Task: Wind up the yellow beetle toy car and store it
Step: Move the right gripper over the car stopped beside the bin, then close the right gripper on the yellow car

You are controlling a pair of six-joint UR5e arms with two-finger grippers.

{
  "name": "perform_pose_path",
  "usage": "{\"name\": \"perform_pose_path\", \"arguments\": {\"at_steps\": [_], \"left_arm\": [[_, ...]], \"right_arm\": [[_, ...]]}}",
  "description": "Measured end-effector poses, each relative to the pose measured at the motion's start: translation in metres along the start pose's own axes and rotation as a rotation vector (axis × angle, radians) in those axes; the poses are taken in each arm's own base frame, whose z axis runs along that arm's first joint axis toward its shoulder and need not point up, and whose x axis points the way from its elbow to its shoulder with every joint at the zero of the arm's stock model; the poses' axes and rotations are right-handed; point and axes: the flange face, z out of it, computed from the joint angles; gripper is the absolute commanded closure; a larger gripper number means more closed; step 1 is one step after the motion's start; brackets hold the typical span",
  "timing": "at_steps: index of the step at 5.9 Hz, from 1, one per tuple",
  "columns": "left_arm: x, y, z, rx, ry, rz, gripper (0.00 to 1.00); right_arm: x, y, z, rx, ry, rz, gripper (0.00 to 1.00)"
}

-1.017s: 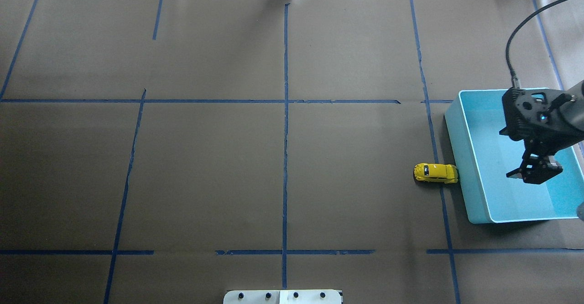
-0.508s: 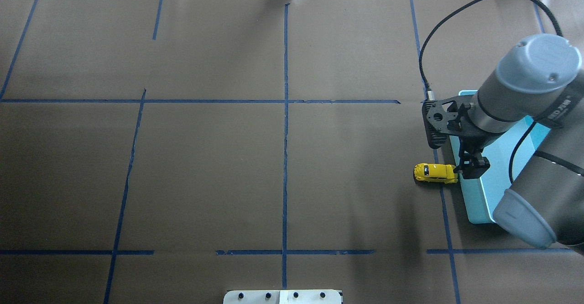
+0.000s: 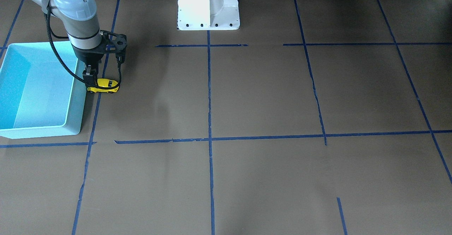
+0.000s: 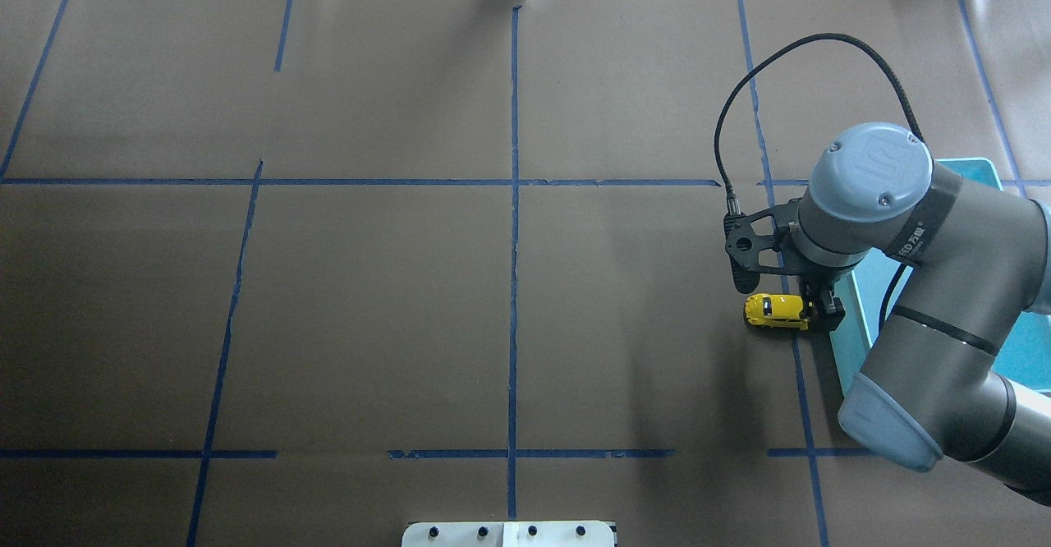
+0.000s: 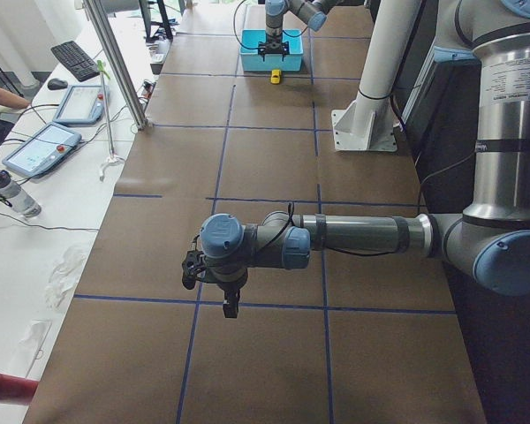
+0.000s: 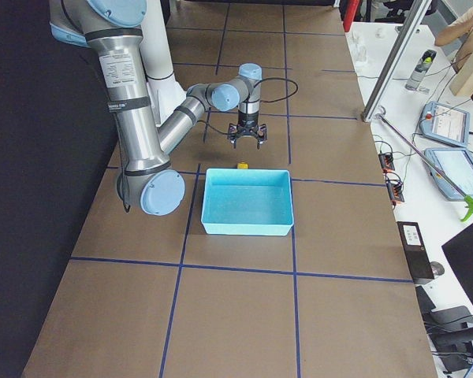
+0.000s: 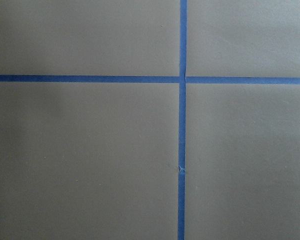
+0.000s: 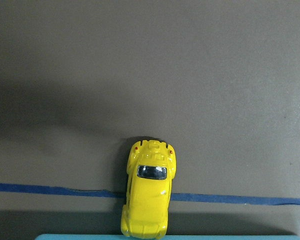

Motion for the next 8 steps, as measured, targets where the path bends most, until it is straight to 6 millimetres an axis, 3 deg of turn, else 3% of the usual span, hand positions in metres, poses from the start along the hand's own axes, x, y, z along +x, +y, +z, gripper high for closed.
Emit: {"name": "perform_pose_path", "arguments": {"at_steps": [3,8], "left_arm": [[-0.001,-0.001,0.0,-0.001,-0.006,-0.001,0.0],[-0.001,-0.004,0.001,-0.002,-0.007,-0.001,0.0]], "right_arm": [[-0.004,0.023,0.057,0.063,0.023,-0.015,0.0],[-0.011,0.017,0.068,0.142,-0.076,-0.03,0.0]]}}
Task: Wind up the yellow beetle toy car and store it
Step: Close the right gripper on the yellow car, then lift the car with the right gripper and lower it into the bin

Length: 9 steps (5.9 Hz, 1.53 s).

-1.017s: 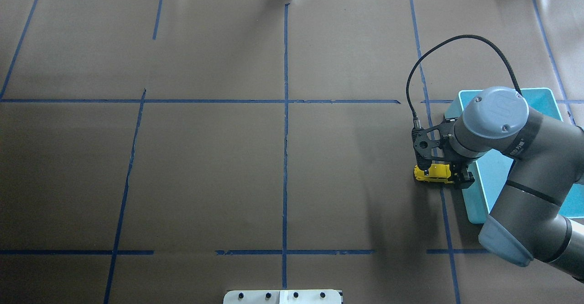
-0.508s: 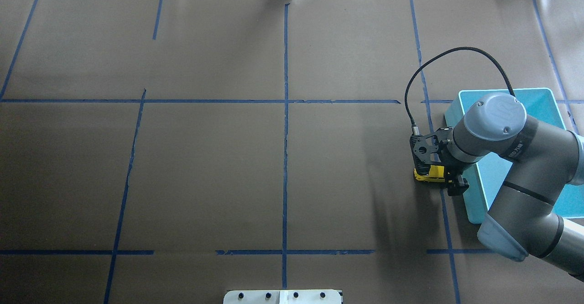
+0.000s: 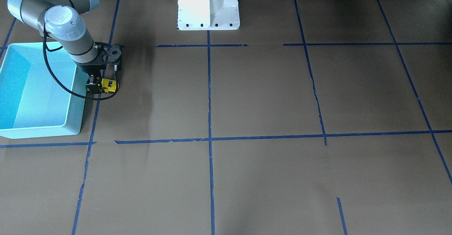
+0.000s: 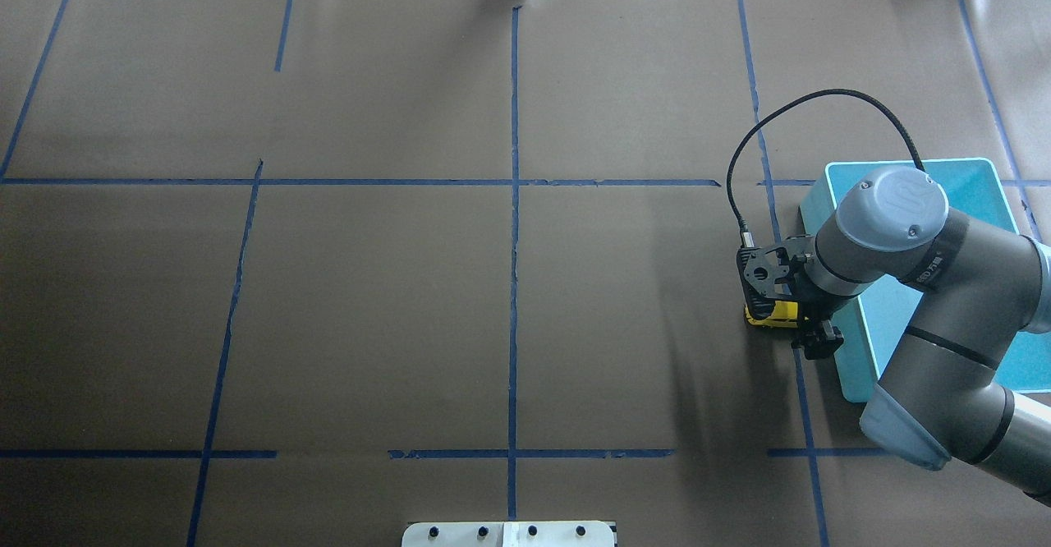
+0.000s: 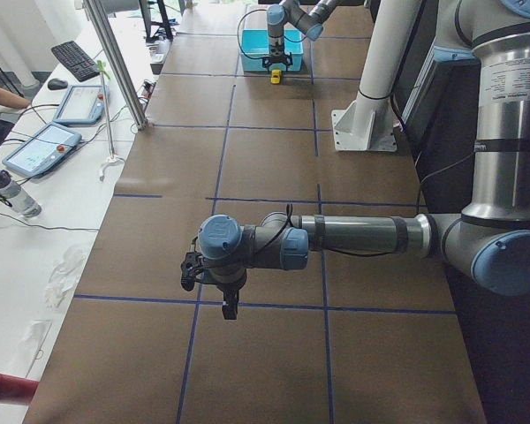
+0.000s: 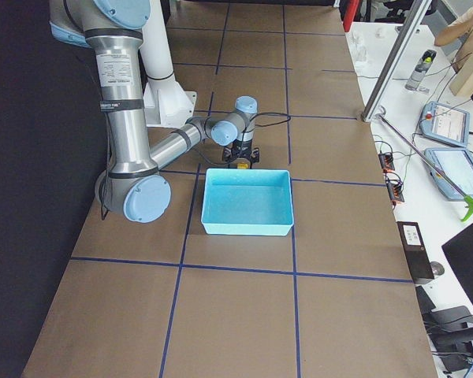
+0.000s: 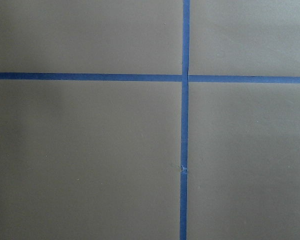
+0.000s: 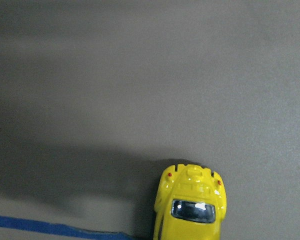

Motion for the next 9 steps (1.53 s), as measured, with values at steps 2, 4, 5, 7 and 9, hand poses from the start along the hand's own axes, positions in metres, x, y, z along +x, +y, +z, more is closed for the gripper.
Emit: {"name": "perform_pose_path", "arguments": {"at_steps": [2,4,5,7,9], "left_arm": [[0.0,-0.001,0.0,0.001,0.001,0.001,0.0],[0.001,-0.002,-0.001,0.002,0.001,0.002,0.0],[0.002,-0.002,-0.001,0.003,0.001,0.003,0.0],[0.002,-0.002,-0.001,0.003,0.001,0.003,0.0],[0.002,-0.002,-0.002,0.003,0.001,0.003,0.0]], "right_arm": [[0.001,0.003,0.01,-0.018,-0.006,0.002,0.01],[0.0,0.0,0.018,-0.033,-0.007,0.0,0.38],[0.0,-0.002,0.017,-0.031,-0.004,0.001,0.58],[0.0,-0.005,0.013,-0.022,0.0,0.0,0.76],[-0.005,-0.015,-0.018,0.005,0.014,-0.004,0.75]]}}
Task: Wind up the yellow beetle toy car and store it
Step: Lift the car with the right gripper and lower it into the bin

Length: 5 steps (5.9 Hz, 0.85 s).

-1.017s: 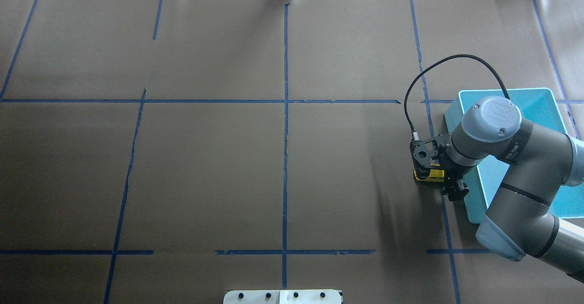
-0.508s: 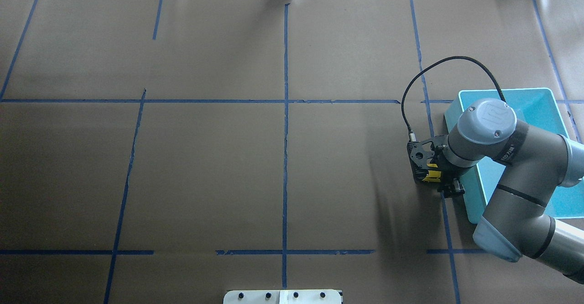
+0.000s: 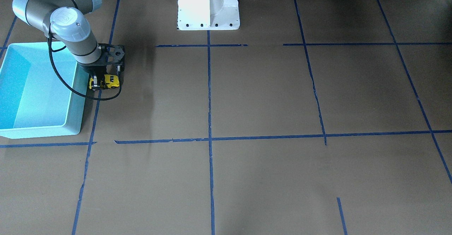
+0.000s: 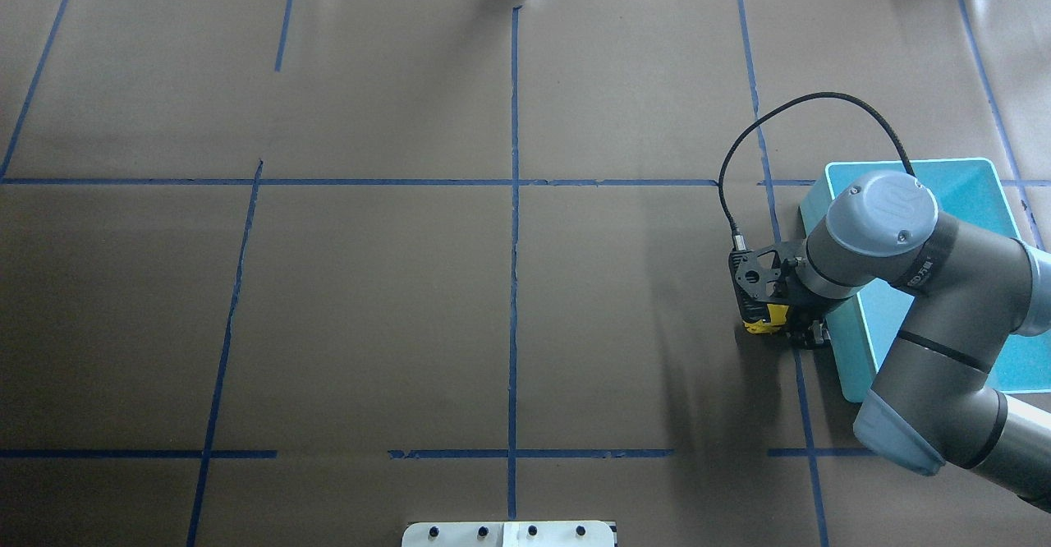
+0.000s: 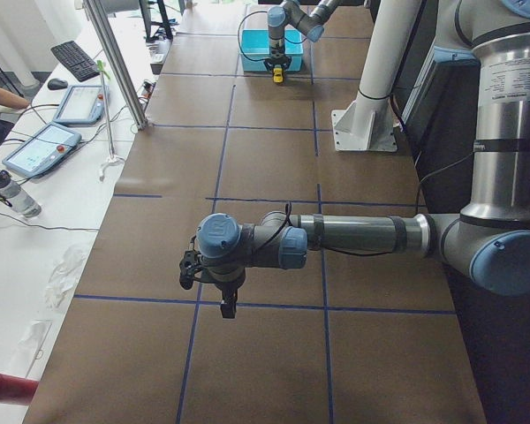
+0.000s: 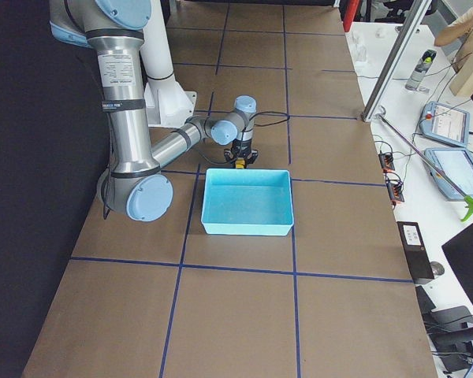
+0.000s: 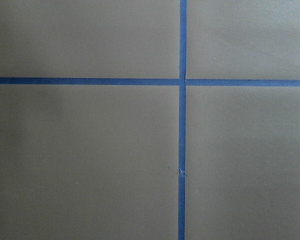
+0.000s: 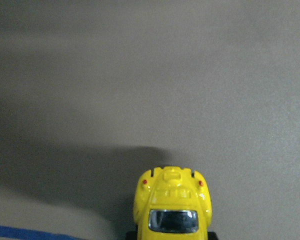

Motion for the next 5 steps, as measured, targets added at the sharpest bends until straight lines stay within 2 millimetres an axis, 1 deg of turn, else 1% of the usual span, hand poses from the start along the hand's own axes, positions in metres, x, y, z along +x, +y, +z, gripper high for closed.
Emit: {"name": "perform_pose_path", "arguments": {"at_steps": [2,3,4,5], "left_arm": [[0.0,0.0,0.0,0.0,0.0,0.0,0.0],[0.0,0.0,0.0,0.0,0.0,0.0,0.0],[0.0,0.0,0.0,0.001,0.0,0.001,0.0],[0.0,0.001,0.0,0.001,0.0,0.001,0.0]], "right_arm": [[0.002,-0.021,-0.076,-0.005,0.014,0.021,0.75],[0.004,-0.017,-0.102,-0.025,0.014,0.008,0.74],[0.003,-0.003,-0.116,-0.04,0.017,-0.021,0.74],[-0.001,0.024,-0.116,-0.063,0.013,-0.045,0.74]]}}
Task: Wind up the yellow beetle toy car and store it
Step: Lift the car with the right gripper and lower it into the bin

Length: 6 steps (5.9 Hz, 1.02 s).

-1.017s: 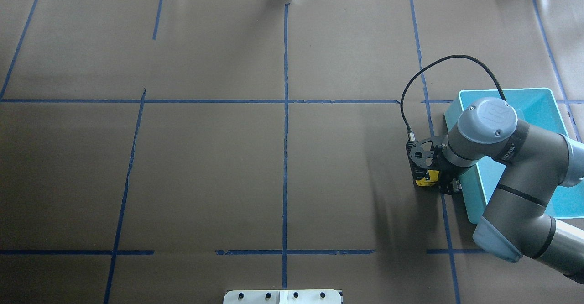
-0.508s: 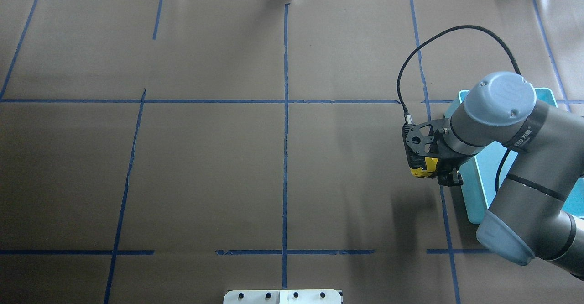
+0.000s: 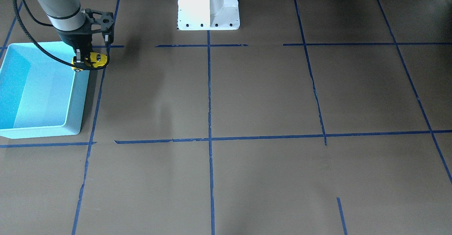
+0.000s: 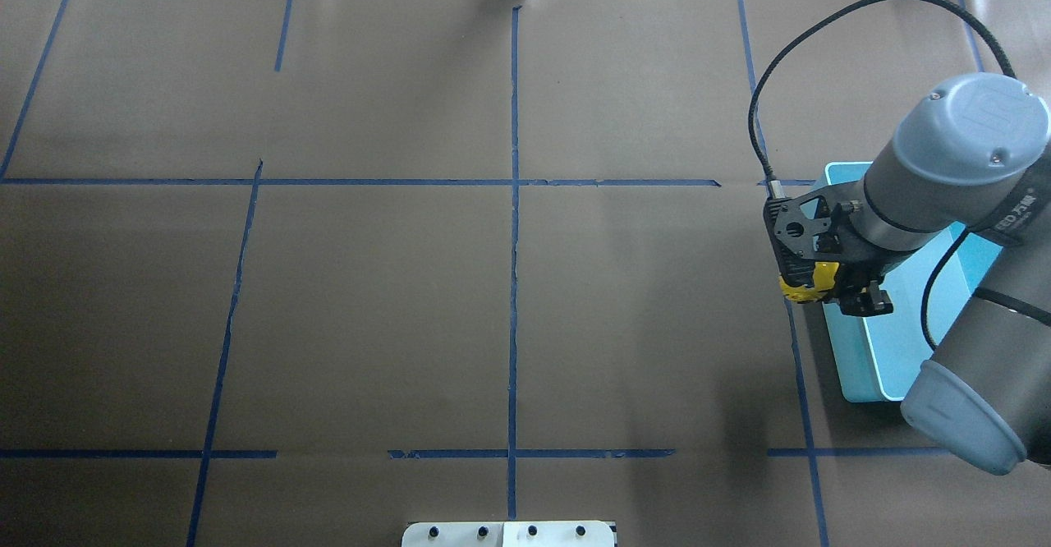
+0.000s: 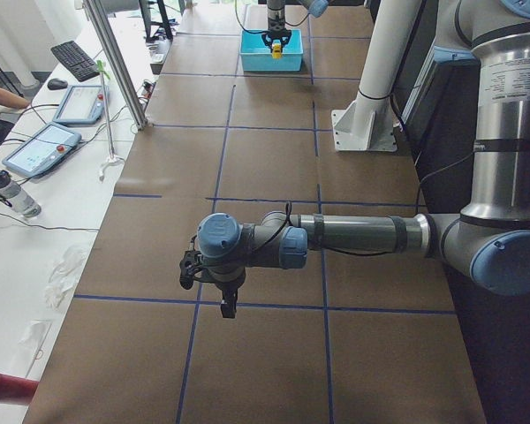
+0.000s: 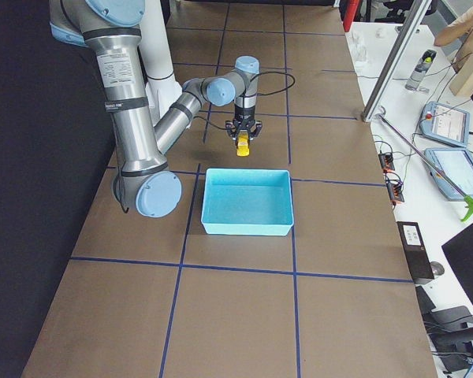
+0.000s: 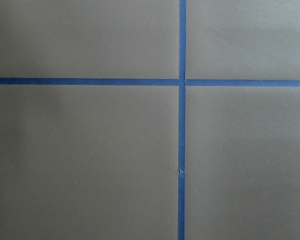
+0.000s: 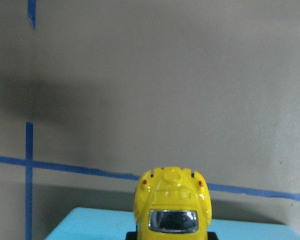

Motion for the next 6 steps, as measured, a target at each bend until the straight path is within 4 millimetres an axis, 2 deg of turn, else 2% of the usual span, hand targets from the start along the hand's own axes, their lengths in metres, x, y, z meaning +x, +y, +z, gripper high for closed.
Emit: {"name": "perform_pose_path", "arguments": {"at_steps": [3,4,6], "left_arm": [[0.001,-0.001,-0.001,0.001,0.0,0.002,0.0],[0.0,-0.001,0.0,0.0,0.0,0.001,0.0],[-0.001,0.0,0.001,-0.003,0.0,-0.003,0.0]], "right_arm": [[-0.017,0.1,0.034,-0.044,-0.016,-0.005,0.74],[-0.022,0.123,0.052,-0.042,-0.01,0.002,0.74],[-0.019,0.145,0.088,-0.036,-0.003,0.004,0.74]]}}
